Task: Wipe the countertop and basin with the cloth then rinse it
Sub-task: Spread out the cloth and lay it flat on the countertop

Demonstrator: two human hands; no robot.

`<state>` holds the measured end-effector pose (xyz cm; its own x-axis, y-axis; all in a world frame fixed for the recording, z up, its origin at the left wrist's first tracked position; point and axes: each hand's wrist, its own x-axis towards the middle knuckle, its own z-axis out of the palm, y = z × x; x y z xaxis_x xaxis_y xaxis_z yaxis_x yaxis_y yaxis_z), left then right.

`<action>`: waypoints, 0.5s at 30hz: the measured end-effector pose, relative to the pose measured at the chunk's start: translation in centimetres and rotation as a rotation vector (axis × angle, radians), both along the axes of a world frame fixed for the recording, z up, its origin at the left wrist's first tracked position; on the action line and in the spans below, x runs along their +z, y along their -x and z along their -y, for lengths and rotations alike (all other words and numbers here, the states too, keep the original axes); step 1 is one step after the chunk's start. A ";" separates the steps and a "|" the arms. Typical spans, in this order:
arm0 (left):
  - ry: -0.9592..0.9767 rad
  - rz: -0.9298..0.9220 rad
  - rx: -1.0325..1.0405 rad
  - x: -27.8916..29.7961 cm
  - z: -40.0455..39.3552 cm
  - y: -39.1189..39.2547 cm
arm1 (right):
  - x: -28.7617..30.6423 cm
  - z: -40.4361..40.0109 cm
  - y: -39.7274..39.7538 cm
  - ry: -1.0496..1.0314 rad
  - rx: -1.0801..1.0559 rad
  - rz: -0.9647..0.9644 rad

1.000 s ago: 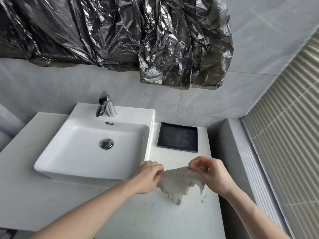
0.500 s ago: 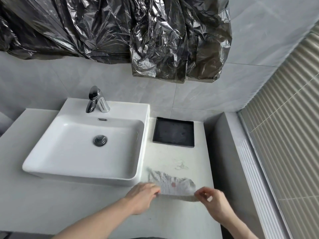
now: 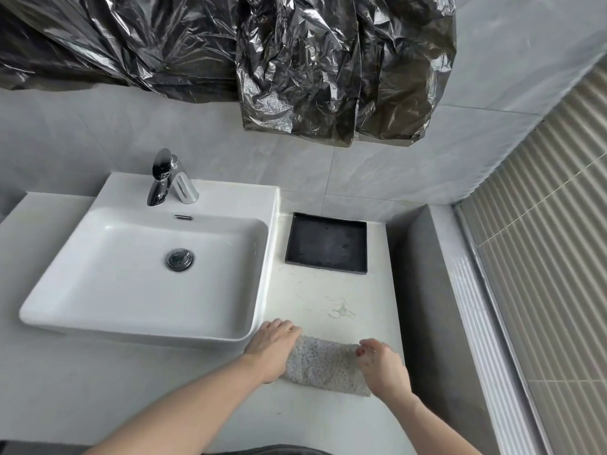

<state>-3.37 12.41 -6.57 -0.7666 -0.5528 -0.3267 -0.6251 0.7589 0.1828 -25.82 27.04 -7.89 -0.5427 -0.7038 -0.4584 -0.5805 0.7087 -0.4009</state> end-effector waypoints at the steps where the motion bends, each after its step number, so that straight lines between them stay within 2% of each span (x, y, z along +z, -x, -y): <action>1: 0.004 0.031 -0.019 -0.2 -0.1 0.1 | -0.9 0.1 0.0 -0.067 0.057 -0.047; 3: -0.040 0.106 -0.060 -0.9 -0.7 -0.2 | -2.5 -0.1 -0.6 -0.149 0.072 -0.048; 8: -0.199 0.276 -0.081 -2.6 -2.9 -2.1 | -5.5 -1.8 -1.9 -0.174 -0.079 -0.034; 11: -0.267 0.208 -0.062 -2.7 -3.2 -3.5 | -5.2 -1.7 -1.6 -0.173 -0.164 0.027; 15: -0.360 0.016 0.098 -2.0 -3.0 -4.7 | -2.4 -0.3 -1.8 -0.046 -0.356 0.253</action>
